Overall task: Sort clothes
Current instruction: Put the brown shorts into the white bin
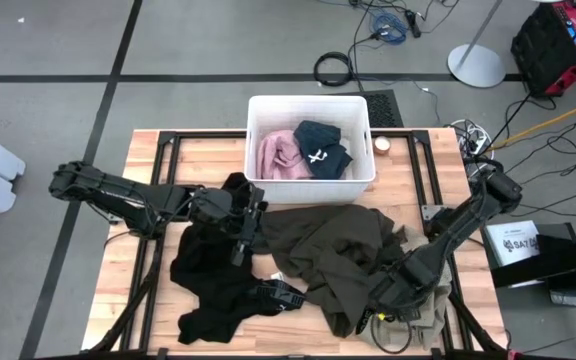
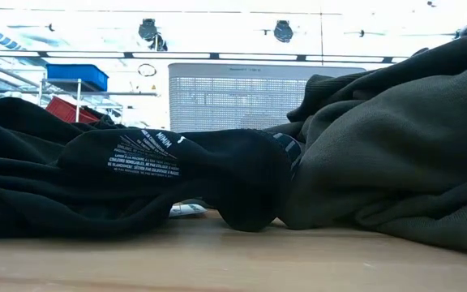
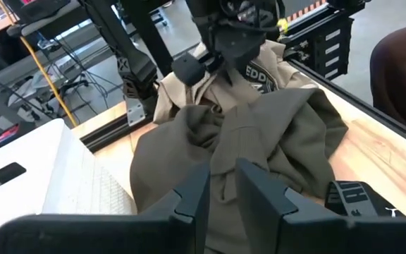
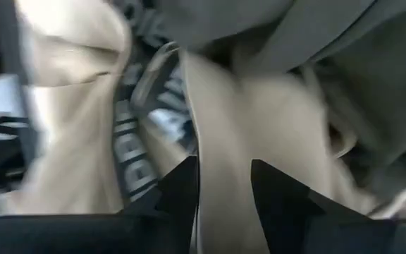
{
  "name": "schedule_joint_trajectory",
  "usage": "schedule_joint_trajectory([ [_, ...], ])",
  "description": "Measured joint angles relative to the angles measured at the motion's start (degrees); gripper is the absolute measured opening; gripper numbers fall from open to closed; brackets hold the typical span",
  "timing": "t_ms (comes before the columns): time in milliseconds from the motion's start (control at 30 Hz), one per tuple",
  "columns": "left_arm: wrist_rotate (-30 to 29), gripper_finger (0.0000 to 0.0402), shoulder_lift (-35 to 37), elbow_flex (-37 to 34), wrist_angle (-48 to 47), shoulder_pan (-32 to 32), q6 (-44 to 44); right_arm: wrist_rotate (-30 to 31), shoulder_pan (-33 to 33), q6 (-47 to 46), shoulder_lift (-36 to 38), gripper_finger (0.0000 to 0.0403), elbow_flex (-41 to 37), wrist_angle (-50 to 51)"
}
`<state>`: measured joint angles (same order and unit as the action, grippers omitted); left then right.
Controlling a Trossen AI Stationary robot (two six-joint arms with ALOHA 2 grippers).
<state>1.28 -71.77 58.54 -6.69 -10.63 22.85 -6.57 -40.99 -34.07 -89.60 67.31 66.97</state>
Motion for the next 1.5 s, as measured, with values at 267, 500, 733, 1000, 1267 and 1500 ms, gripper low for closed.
schedule_joint_trajectory([
  [267,0.1,0.0077,0.0,0.0,0.2,0.0,0.0,1.6,-0.6,7.1,-6.0,0.0121,0.0,7.9],
  [500,0.1,0.0077,0.0,0.0,0.2,0.0,-0.4,0.8,-1.2,6.2,-8.8,0.0014,0.7,19.3],
  [733,0.1,0.0077,0.0,0.0,-0.3,0.0,-1.9,7.9,-1.2,0.2,-6.9,0.0003,15.1,23.3],
  [1000,0.1,0.0077,0.0,0.0,-0.3,0.0,-3.0,29.4,-0.4,-4.3,-4.0,0.0001,41.9,23.4],
  [1267,0.1,0.0077,0.0,0.0,-0.2,0.0,-3.0,52.3,-0.3,11.7,-4.0,0.0001,64.8,16.0],
  [1500,2.1,0.0077,0.3,0.0,1.4,-0.2,-3.0,65.2,1.0,37.8,-1.0,0.0000,66.2,-8.8],
])
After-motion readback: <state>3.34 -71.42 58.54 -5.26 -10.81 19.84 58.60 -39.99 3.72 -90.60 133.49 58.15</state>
